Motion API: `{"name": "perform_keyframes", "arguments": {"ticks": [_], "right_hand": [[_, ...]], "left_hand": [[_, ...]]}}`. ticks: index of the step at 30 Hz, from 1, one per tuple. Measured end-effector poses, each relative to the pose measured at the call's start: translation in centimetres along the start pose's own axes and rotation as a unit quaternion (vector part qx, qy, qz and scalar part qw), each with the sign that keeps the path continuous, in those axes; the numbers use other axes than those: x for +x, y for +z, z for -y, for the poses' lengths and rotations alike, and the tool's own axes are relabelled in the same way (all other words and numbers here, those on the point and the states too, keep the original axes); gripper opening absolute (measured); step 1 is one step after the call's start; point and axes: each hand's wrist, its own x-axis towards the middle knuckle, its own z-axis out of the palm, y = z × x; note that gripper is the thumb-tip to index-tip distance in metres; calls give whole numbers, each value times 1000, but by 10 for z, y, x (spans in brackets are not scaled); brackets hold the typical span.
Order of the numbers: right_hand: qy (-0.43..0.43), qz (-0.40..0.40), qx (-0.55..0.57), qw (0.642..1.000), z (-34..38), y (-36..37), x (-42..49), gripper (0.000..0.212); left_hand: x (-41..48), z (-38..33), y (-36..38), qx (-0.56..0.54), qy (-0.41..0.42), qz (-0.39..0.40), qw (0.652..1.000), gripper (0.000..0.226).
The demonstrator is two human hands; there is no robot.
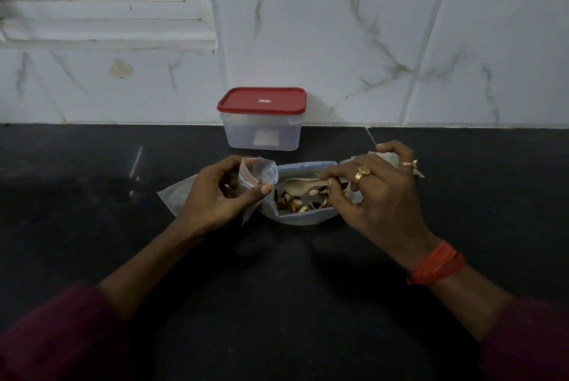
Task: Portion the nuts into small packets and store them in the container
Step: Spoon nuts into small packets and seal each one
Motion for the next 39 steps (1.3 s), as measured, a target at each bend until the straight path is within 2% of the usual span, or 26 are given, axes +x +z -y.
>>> {"name": "perform_keyframes", "arguments": {"ticks": [6,11,14,20,25,32,39], "right_hand": [[76,79,-37,993,-3,4,-4,20],[116,98,-48,987,-1,5,-6,25],[132,108,-25,985,-2,5,-5,23],[169,108,47,979,-2,6,-3,20],[174,122,50,976,-4,6,-4,15],[196,122,80,970,-4,3,-2,14],[192,147,119,963,2,2,-1,15]], "left_hand": [[0,2,-1,16,4,5,1000,58],[0,5,-1,23,14,6,1000,56],[0,5,-1,20,18,4,1000,62],[0,3,-1,13,22,5,1000,58],[1,5,0,13,19,-4,1000,48],[0,3,0,11,20,2,1000,56],[0,4,1,13,12,1,1000,53]]}}
